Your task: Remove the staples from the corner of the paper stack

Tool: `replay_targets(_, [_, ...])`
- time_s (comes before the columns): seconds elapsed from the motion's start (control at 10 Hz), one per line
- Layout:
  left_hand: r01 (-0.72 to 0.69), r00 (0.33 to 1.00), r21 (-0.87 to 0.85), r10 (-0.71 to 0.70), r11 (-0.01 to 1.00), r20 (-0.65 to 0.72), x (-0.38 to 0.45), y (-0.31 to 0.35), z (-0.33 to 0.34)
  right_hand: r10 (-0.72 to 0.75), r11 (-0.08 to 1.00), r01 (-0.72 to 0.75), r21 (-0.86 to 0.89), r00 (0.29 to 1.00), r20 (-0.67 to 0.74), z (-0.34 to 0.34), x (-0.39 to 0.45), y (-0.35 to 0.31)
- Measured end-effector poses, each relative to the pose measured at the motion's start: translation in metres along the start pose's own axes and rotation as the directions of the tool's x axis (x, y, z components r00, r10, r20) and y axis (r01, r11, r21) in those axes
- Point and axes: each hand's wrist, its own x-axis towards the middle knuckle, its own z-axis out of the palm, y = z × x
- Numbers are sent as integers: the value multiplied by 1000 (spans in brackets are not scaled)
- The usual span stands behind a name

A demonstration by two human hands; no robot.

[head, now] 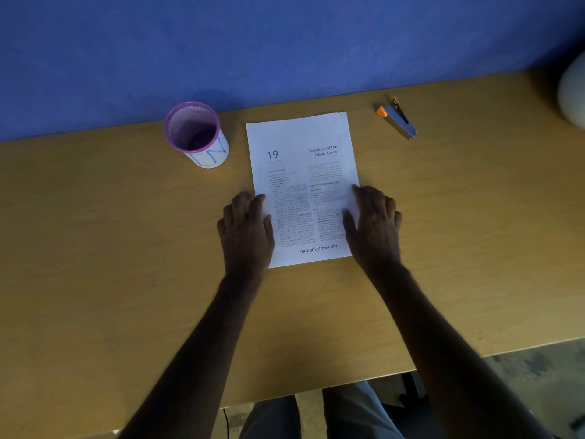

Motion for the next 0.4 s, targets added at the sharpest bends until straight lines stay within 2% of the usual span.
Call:
replay_targets(0.2, [-140, 990, 19, 140, 990, -7, 1, 2, -12, -10, 1000, 9, 13, 998, 65, -6, -4, -5])
replay_targets(0.4, [-210, 977, 64, 209, 976, 30, -2, 5, -18, -79, 997, 79, 7, 996, 49, -11, -8, -12])
